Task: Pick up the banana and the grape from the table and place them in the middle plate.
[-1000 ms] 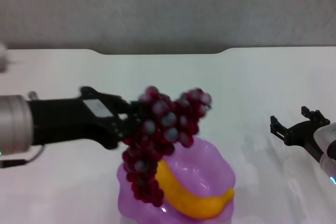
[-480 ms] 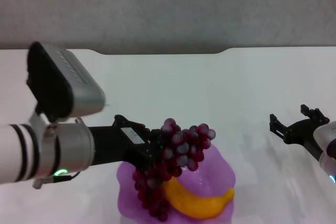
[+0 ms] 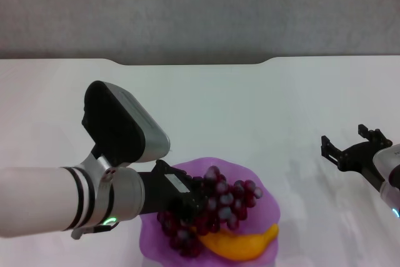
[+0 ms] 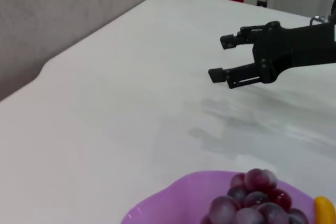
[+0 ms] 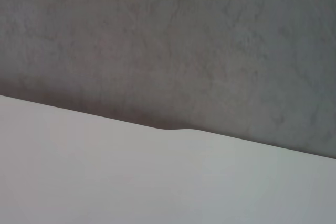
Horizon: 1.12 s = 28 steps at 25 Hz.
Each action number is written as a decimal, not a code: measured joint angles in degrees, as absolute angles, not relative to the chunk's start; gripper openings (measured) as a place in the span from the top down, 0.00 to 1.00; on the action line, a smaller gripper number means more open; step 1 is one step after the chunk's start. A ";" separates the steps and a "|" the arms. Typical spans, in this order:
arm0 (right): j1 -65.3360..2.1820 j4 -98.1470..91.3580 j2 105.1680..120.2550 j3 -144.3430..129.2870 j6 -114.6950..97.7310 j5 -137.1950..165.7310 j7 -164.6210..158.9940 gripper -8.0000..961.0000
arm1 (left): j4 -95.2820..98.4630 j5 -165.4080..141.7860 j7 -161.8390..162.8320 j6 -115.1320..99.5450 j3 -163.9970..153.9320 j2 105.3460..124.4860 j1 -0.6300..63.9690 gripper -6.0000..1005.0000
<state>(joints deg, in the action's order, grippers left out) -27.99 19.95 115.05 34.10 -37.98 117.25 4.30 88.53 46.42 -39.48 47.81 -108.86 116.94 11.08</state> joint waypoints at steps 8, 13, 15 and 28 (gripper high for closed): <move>-28.04 19.95 115.05 34.04 -38.00 117.24 4.29 0.09 | 85.78 46.71 -37.42 44.35 -109.41 116.95 12.47 0.75; -27.99 19.95 115.05 34.01 -37.99 117.25 4.28 0.09 | 86.50 45.95 -37.45 42.45 -108.55 116.85 11.23 0.57; -27.95 19.95 115.04 34.01 -37.99 117.24 4.28 0.09 | 87.13 45.86 -37.68 41.46 -107.61 116.78 10.24 0.49; -27.95 19.76 115.05 34.01 -37.86 117.24 4.31 0.09 | 79.94 49.45 -37.67 4.27 -106.20 116.86 0.72 0.18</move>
